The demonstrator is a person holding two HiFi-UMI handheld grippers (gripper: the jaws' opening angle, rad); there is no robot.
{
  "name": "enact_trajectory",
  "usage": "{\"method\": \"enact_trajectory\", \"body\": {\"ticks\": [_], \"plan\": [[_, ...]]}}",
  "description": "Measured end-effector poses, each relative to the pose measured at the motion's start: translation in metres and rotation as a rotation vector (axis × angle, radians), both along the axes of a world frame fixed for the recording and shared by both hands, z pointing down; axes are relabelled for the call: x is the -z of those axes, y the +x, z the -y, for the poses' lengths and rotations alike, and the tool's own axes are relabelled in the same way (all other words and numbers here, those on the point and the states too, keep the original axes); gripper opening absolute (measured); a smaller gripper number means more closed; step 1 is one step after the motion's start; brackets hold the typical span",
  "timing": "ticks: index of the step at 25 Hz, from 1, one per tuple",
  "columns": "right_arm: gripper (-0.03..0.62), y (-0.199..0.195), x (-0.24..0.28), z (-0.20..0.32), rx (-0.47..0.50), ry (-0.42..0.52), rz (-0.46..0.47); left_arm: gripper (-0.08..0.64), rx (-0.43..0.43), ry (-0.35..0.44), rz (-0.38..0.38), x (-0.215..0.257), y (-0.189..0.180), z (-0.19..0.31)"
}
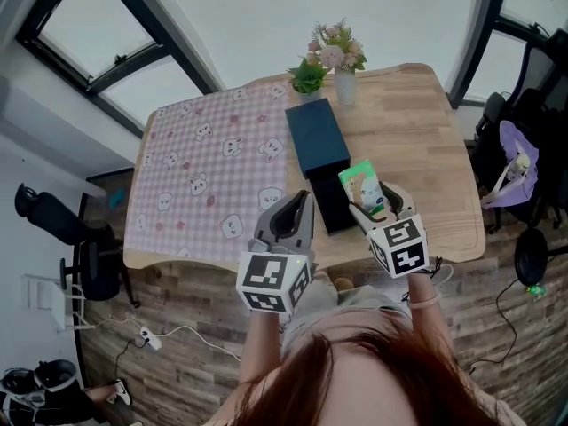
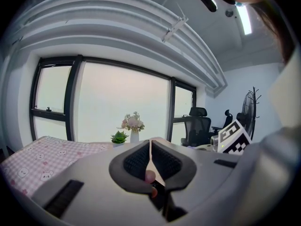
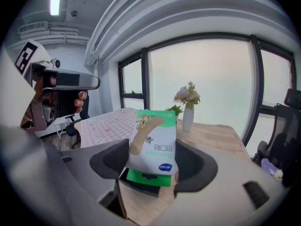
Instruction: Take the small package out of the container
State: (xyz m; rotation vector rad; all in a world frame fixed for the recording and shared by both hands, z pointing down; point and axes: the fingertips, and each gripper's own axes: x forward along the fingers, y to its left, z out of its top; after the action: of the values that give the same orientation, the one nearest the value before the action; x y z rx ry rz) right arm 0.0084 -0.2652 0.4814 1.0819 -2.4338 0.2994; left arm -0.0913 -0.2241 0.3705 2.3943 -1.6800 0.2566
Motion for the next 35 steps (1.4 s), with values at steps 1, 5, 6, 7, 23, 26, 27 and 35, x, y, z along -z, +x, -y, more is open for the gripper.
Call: {"method": "enact_trajectory", "body": {"ticks": [1, 5, 6, 7, 23, 26, 27, 35], "plan": [[0.307, 0.001, 0.003, -0.001, 0.001, 0.009, 0.006, 0.017, 0.002, 0.004, 0.003, 0.001, 0.001, -0.001], [0.307, 0.005, 0.016, -0.002, 0.004, 0.060, 0.035, 0.017, 0.007, 0.017, 0.020, 0.005, 0.006, -0.004], [0.307, 0.006, 0.019, -0.001, 0.002, 0.074, 0.042, 0.017, 0.008, 0.020, 0.026, 0.006, 0.006, -0.005], [0.307, 0.008, 0.022, -0.001, -0.002, 0.087, 0.050, 0.017, 0.009, 0.022, 0.031, 0.007, 0.007, -0.005], [0.307, 0.031, 0.067, -0.011, -0.044, 0.236, 0.185, 0.017, -0.003, 0.062, 0.080, 0.017, 0.029, -0.013], [0.307, 0.035, 0.078, -0.013, -0.053, 0.262, 0.204, 0.017, -0.005, 0.070, 0.083, 0.022, 0.030, -0.014], [0.307, 0.037, 0.081, -0.013, -0.057, 0.271, 0.210, 0.017, -0.006, 0.072, 0.084, 0.022, 0.030, -0.013], [0.307, 0.034, 0.092, -0.021, -0.066, 0.312, 0.229, 0.017, -0.010, 0.086, 0.074, 0.021, 0.025, -0.021]]}}
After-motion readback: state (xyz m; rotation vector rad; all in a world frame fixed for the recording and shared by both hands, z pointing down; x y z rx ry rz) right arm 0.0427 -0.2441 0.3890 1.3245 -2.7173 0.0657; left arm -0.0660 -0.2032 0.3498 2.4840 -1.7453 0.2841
